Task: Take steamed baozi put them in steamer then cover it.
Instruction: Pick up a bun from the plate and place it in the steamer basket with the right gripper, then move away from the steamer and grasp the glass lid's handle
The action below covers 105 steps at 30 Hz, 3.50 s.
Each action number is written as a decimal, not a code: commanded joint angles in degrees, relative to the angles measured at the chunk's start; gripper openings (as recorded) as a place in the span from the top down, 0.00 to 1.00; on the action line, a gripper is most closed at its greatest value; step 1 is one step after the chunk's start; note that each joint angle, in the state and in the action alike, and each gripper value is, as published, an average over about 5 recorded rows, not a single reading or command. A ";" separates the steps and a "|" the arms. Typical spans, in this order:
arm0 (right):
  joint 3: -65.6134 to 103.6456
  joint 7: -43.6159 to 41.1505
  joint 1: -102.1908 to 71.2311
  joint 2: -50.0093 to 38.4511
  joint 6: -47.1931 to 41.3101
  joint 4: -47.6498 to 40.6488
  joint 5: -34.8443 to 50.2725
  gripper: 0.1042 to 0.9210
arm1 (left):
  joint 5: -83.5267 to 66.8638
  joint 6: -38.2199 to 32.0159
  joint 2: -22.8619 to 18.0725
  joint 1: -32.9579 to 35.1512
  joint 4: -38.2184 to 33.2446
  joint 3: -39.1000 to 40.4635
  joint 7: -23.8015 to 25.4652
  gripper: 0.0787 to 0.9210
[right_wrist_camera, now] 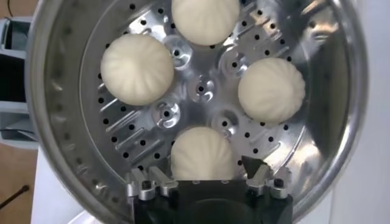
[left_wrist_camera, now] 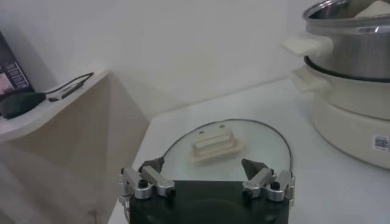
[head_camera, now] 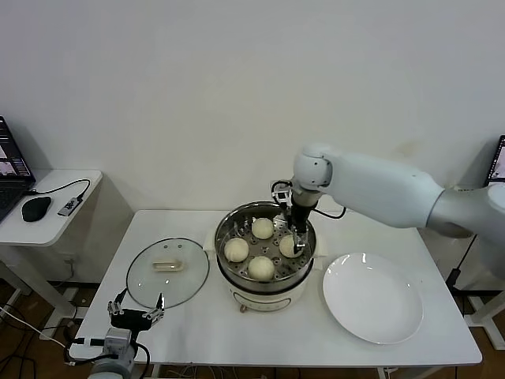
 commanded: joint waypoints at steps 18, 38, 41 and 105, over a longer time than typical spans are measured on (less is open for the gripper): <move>78.09 54.66 -63.74 -35.21 12.40 36.32 18.19 0.12 | -5.02 -2.80 0.67 -1.76 1.21 2.00 -1.36 0.12; 119.09 66.65 -113.28 -3.23 35.15 40.69 19.51 0.12 | 4.30 -10.75 3.78 -7.24 8.79 2.17 -0.35 0.12; 120.69 66.13 -115.72 -0.17 35.36 40.60 19.43 0.12 | 10.26 -13.49 3.97 -7.79 9.94 2.28 -1.19 0.12; 123.26 64.53 -118.47 4.29 37.34 40.09 15.32 0.12 | 64.24 -17.08 10.46 -27.38 42.52 13.35 -15.55 0.12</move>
